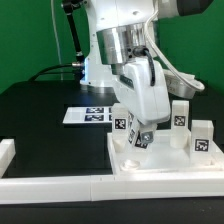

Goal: Assemble square table

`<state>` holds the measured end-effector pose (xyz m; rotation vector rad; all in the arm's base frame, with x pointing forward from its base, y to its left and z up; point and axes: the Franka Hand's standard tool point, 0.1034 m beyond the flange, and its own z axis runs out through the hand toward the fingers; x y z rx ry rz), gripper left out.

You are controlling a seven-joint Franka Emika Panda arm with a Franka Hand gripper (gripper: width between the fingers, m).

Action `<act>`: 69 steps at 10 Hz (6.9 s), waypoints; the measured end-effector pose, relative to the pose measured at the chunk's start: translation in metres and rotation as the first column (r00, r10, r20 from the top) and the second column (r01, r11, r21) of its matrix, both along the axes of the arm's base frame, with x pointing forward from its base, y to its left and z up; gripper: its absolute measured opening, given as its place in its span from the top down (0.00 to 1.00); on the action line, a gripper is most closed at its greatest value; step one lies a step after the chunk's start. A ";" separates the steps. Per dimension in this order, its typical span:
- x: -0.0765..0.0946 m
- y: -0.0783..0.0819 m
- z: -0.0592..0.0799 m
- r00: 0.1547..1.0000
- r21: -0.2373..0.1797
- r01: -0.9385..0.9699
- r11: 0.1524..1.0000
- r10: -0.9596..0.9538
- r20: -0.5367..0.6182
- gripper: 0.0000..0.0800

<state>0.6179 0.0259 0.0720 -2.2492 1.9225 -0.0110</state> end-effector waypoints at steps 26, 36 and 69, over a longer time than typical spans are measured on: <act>0.006 -0.037 -0.007 1.000 0.077 0.015 0.997 -0.016 0.014 0.63; 0.008 -0.005 -0.005 0.849 -0.113 -0.517 0.848 0.525 0.058 0.19; 0.009 -0.016 -0.005 0.575 -0.234 -0.788 0.570 0.817 0.051 0.19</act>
Offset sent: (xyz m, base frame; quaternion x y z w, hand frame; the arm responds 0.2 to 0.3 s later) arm 0.0051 -0.0165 0.0082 -0.0272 0.0386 -0.4033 0.9138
